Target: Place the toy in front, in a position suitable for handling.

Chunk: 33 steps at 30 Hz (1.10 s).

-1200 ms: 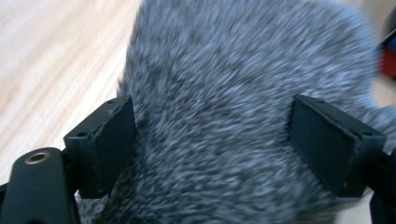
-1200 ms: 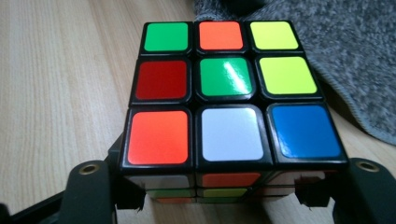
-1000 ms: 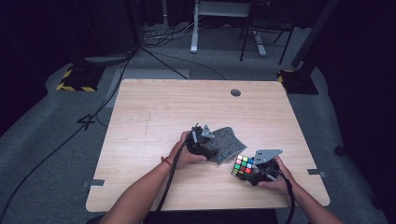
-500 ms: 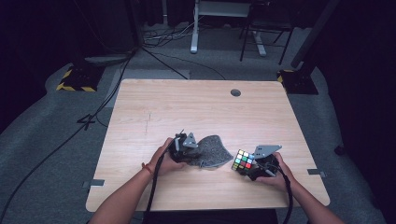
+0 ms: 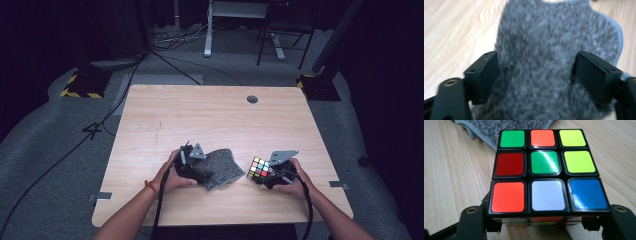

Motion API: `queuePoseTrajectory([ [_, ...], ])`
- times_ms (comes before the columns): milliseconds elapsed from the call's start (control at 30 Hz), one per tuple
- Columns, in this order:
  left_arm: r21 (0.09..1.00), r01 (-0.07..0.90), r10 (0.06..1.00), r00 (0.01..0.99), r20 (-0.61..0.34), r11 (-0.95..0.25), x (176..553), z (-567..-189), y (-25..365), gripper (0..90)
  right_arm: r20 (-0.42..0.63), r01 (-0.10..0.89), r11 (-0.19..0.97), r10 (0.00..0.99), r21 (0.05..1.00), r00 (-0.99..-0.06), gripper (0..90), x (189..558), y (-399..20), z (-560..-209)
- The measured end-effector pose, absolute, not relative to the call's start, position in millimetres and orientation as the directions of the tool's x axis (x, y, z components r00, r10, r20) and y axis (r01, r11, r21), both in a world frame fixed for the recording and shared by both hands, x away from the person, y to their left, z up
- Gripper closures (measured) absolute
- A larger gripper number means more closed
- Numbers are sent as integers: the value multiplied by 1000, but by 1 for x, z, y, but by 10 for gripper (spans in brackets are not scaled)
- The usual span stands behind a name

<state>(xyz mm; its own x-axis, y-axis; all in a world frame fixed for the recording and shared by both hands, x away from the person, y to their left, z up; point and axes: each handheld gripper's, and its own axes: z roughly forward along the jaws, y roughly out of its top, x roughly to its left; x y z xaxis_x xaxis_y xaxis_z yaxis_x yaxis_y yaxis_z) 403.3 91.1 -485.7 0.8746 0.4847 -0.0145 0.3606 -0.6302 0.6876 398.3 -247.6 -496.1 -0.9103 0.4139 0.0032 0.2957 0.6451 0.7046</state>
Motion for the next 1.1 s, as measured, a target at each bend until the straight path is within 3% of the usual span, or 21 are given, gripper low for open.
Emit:
queuePoseTrajectory([
  [133, 653, 379, 522, 853, 29, -655, 417, -487, 80, 153, 1, 289, 647, 406, 706, -914, 336, 400, -247, -496],
  [300, 649, 400, 498, 866, -38, -647, 423, -496, 81, 152, 4, 285, 643, 402, 711, -916, 336, 401, -245, -497],
  [433, 650, 379, 468, 883, -41, -658, 420, -495, 86, 298, 10, 287, 636, 402, 716, -916, 336, 403, -244, -498],
  [467, 654, 363, 450, 892, -39, -664, 419, -494, 87, 298, 10, 287, 634, 403, 718, -915, 336, 403, -243, -498],
  [500, 658, 360, 446, 894, -41, -661, 417, -493, 90, 395, 5, 281, 635, 399, 719, -917, 337, 404, -242, -498],
  [567, 661, 349, 436, 899, -36, -665, 414, -493, 93, 490, 1, 274, 640, 392, 718, -920, 337, 404, -241, -498],
  [733, 648, 355, 447, 894, -24, -674, 410, -490, 95, 613, -4, 241, 656, 349, 715, -937, 337, 405, -234, -497],
  [900, 655, 351, 459, 888, -8, -669, 403, -490, 101, 682, -3, 217, 655, 318, 723, -948, 337, 404, -225, -499],
  [1100, 676, 351, 463, 886, -17, -648, 402, -493, 104, 694, 9, 218, 642, 312, 736, -950, 337, 401, -224, -500],
])
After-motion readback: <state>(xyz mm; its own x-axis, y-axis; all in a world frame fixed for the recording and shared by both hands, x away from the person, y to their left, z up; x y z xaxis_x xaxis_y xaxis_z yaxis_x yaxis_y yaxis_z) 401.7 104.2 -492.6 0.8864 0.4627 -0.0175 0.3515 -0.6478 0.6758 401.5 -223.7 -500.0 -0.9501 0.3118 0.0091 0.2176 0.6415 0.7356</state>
